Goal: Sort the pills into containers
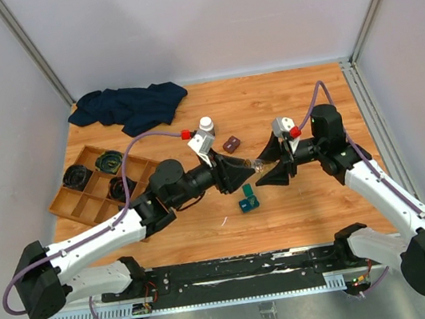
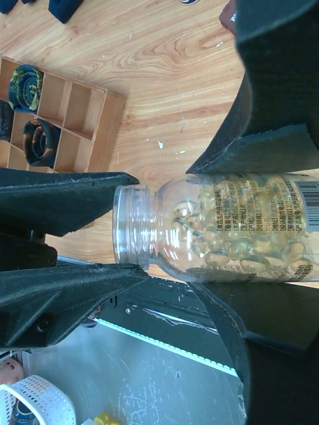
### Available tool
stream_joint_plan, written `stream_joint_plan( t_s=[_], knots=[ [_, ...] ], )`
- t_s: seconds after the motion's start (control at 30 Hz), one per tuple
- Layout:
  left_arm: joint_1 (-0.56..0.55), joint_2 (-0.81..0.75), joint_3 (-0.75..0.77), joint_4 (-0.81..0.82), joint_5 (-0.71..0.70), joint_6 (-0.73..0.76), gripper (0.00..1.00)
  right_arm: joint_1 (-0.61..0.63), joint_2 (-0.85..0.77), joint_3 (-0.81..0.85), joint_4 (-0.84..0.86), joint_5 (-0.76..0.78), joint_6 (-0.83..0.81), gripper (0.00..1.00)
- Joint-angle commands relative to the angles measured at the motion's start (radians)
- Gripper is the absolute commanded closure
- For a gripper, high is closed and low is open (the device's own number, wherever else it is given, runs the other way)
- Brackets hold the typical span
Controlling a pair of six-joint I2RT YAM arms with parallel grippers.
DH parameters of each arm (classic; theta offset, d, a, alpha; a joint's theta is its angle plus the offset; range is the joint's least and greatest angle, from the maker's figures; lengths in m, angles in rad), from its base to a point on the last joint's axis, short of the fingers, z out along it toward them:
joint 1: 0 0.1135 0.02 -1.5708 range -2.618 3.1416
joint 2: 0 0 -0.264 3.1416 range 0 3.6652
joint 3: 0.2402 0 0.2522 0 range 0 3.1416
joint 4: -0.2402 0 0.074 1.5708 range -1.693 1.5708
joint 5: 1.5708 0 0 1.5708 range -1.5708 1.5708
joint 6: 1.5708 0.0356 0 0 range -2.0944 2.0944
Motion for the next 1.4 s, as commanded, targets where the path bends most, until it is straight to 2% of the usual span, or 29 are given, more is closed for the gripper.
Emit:
stream_joint_plan(
  t_s=[0.0,0.17,0.3,0.37,0.4,0.43,0.47,0.5,0.53,0.67,0.87,1.0,1.17,1.37],
  knots=[
    [0.037,0.032,-0.017,0.065,0.296,0.264,0.87,-0.011,-0.013,0.029,0.021,0.0,0.0,0.99],
    [0.113,0.085,-0.017,0.063,0.555,0.477,0.88,-0.01,-0.014,0.028,0.021,0.001,0.0,0.99],
    [0.169,0.095,-0.003,0.064,0.593,0.564,0.88,-0.012,-0.014,0.028,0.021,0.001,0.0,0.99],
    [0.185,0.083,0.009,0.072,0.578,0.579,0.84,-0.011,-0.013,0.029,0.021,0.001,-0.002,0.99],
    [0.188,0.074,0.011,0.084,0.552,0.573,0.72,-0.011,-0.013,0.028,0.021,0.001,-0.001,0.99],
    [0.189,0.06,0.01,0.101,0.513,0.55,0.54,-0.011,-0.013,0.028,0.02,0.001,-0.002,0.99],
    [0.189,0.043,0.002,0.129,0.465,0.512,0.35,-0.012,-0.013,0.028,0.021,0.0,-0.002,0.99],
    [0.189,0.023,-0.008,0.163,0.403,0.462,0.1,-0.012,-0.013,0.028,0.02,0.001,-0.002,0.99],
    [0.189,0.001,-0.019,0.184,0.352,0.412,0.02,-0.011,-0.015,0.028,0.02,0.001,-0.002,0.99],
    [0.189,-0.068,-0.049,0.234,0.307,0.288,0.01,-0.012,-0.013,0.028,0.021,0.001,-0.004,0.99],
    [0.189,-0.111,-0.09,0.23,0.299,-0.026,0.01,-0.012,-0.013,0.028,0.019,0.001,-0.005,0.99],
    [0.179,-0.109,-0.133,0.225,0.261,-0.239,0.13,-0.011,-0.011,0.028,0.019,0.003,-0.006,1.0],
    [0.075,-0.14,-0.129,0.053,-0.03,-0.233,0.16,-0.012,-0.011,0.028,0.018,0.005,-0.007,0.99],
    [0.037,-0.099,-0.094,0.038,-0.065,-0.248,0.16,-0.012,-0.008,0.026,0.018,0.006,-0.008,0.99]
  ],
)
